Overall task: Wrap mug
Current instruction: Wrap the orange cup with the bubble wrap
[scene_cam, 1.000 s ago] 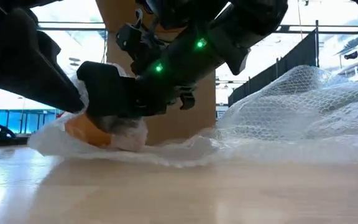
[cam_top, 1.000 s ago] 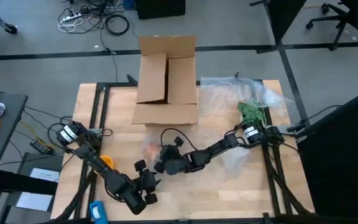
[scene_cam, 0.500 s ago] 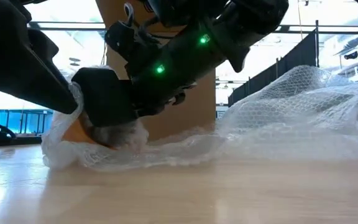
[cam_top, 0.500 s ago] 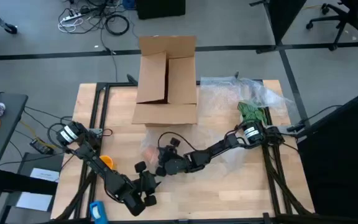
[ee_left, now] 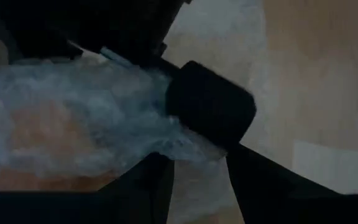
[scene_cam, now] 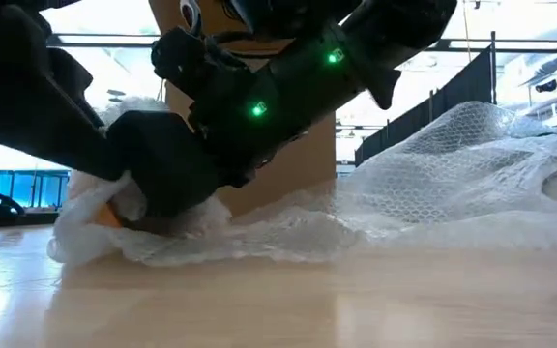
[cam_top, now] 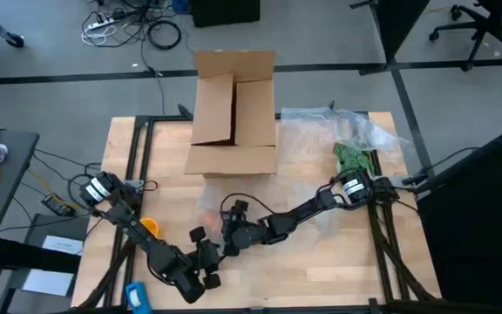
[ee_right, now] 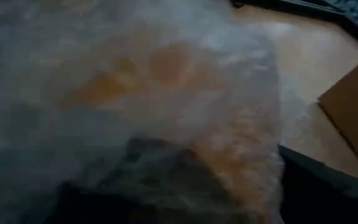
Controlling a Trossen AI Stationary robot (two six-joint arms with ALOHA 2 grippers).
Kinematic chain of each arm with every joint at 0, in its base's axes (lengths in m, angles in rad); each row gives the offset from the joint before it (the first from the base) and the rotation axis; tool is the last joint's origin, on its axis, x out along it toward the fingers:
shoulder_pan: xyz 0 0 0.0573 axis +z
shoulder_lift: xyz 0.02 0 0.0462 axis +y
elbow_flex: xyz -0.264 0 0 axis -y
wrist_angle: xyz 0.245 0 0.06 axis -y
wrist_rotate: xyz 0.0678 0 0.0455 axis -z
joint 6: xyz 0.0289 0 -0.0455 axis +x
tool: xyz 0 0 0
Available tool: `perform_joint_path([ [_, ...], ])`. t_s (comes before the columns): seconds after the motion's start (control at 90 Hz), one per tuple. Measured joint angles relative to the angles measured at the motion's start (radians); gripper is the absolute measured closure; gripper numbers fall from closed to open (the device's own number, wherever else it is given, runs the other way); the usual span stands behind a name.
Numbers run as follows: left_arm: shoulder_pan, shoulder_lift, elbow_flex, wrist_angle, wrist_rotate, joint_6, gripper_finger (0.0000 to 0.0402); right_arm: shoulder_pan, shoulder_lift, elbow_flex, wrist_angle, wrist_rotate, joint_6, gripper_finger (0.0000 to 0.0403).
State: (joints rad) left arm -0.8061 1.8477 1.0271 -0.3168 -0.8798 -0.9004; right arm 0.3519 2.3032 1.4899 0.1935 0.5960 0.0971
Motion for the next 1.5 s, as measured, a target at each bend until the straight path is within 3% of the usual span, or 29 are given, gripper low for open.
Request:
perform_joint_path([
  [0.5,0.001,0.014,0.0,0.048,0.01,0.003,0.0271,0.059,-0.087,-0.002,-0.27,-0.041,0.02,0.0089],
  [0.811,0.003,0.014,0.0,0.065,-0.015,0.002,0.0271,0.118,-0.137,-0.002,-0.453,-0.045,0.115,0.009],
  [1.156,0.04,0.014,-0.001,0.116,-0.092,-0.001,0.0271,0.186,-0.15,-0.002,-0.47,-0.06,0.176,0.009],
  [1.5,0.08,0.014,-0.001,0.098,-0.091,0.007,0.0271,0.248,-0.289,-0.001,-0.563,-0.069,0.163,0.009],
])
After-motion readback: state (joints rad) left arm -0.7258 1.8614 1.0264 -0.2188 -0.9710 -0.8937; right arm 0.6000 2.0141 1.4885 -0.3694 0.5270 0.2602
